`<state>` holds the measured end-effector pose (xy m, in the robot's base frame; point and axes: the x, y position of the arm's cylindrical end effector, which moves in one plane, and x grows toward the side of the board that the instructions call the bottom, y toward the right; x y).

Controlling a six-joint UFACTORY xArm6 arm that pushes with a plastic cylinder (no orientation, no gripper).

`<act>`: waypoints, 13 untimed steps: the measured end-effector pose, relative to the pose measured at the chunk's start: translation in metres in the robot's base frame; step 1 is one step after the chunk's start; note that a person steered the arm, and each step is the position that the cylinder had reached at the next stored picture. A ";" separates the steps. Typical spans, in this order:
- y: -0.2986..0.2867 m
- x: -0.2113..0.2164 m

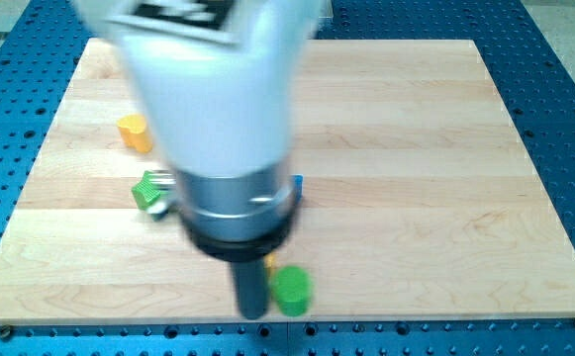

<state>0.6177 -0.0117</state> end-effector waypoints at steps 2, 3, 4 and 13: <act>0.018 0.000; 0.064 -0.026; 0.097 -0.078; 0.043 -0.056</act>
<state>0.5615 0.0312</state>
